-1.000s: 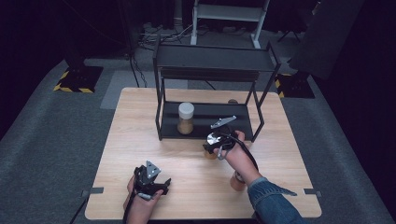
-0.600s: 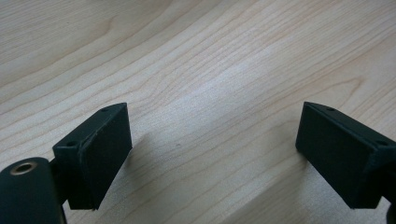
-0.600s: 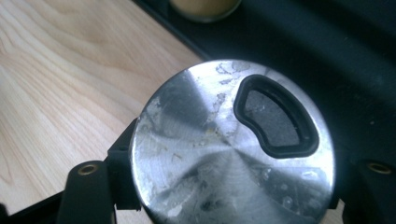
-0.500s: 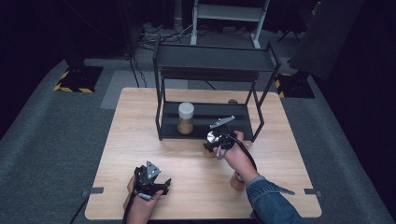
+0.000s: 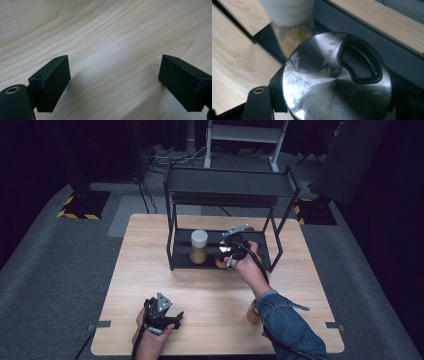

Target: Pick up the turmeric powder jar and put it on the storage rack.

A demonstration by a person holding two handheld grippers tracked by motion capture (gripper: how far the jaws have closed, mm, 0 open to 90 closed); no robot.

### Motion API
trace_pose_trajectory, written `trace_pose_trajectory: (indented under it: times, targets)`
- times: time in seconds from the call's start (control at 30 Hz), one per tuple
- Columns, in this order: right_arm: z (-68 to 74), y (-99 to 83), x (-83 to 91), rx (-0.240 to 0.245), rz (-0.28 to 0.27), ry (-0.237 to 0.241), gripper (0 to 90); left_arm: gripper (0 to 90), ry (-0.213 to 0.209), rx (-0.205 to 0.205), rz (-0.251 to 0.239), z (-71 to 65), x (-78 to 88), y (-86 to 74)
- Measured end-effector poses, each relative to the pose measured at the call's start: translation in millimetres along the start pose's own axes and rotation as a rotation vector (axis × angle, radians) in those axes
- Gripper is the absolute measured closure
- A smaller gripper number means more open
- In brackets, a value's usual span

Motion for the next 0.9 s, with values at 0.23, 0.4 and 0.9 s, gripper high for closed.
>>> trace_pose_trajectory:
  times: [0.23, 0.4, 0.9]
  targets:
    - [-4.4, 9.4, -25.9, -0.014, 0.007, -0.048, 31.9, 10.4, -0.005, 0.002, 0.001, 1.1, -0.2, 0.1]
    - [-11.8, 8.1, -42.6, -0.056, 0.038, -0.06, 31.9, 10.4, -0.007, 0.002, 0.003, 1.5, -0.2, 0.2]
    - [-24.1, 0.5, 8.0, -0.122, -0.072, 0.014, 19.6, 10.4, -0.006, 0.002, 0.002, 1.2, -0.3, 0.3]
Point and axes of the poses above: each handheld gripper's, and its own axes: x roughly backward along the jaws, y roughly out of its top, z roughly to its left, the point moved 7 cm from there along -x, roughly forward along the jaws, and after that the axes turned 8 degrees about -x, right-handed, at the moved point
